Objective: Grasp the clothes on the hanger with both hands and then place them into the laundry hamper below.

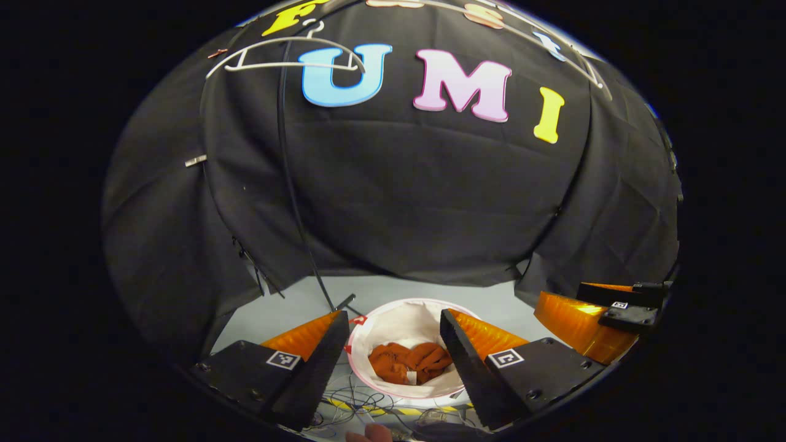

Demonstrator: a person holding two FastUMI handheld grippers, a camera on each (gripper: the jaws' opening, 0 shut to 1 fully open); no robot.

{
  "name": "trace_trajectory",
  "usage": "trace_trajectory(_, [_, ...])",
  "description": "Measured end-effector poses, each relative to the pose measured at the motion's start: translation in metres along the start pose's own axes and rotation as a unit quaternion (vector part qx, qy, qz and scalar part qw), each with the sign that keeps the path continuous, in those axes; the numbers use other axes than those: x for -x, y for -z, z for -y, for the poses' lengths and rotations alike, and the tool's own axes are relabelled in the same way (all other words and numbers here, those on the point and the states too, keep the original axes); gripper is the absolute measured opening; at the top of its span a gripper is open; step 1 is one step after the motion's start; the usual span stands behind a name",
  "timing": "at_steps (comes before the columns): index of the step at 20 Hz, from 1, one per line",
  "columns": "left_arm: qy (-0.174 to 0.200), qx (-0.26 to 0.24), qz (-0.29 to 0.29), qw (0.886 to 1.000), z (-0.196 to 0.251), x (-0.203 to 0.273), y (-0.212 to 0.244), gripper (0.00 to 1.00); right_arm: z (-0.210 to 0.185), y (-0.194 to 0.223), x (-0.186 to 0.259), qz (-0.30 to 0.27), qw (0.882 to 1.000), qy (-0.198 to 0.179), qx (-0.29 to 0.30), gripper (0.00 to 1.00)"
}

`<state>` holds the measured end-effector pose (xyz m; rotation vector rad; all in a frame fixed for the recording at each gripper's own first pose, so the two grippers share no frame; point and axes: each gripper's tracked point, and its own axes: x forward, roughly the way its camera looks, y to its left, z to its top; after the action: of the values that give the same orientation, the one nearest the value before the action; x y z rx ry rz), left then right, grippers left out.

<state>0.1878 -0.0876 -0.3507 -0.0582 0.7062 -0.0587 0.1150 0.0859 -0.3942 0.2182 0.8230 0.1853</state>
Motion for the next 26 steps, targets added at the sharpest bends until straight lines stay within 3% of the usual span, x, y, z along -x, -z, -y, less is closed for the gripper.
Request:
trace_trajectory(4, [0.014, -0.006, 0.061, 0.998, -0.005, 0.056, -0.033, 0.95, -0.016, -0.050, 0.054, 0.085, 0.996, -0.012, -0.017, 0.99])
trace_trajectory(8, [0.020, -0.019, 0.134, 0.991, -0.011, 0.122, -0.071, 0.93, -0.036, -0.103, 0.117, 0.182, 0.983, -0.032, -0.010, 0.98])
trace_trajectory(16, [0.038, -0.016, 0.250, 0.967, -0.029, 0.242, -0.128, 0.94, -0.045, -0.155, 0.206, 0.271, 0.961, 0.008, 0.054, 1.00])
trace_trajectory(18, [0.041, -0.012, 0.265, 0.963, -0.027, 0.264, -0.134, 0.98, -0.049, -0.169, 0.232, 0.296, 0.953, 0.012, 0.065, 0.98])
trace_trajectory(20, [0.042, -0.009, 0.281, 0.959, -0.025, 0.283, -0.145, 0.94, -0.051, -0.179, 0.253, 0.313, 0.948, 0.013, 0.061, 1.00])
trace_trajectory(26, [0.021, -0.014, 0.306, 0.952, -0.031, 0.330, -0.164, 0.94, -0.050, -0.198, 0.301, 0.342, 0.936, 0.024, 0.078, 1.00])
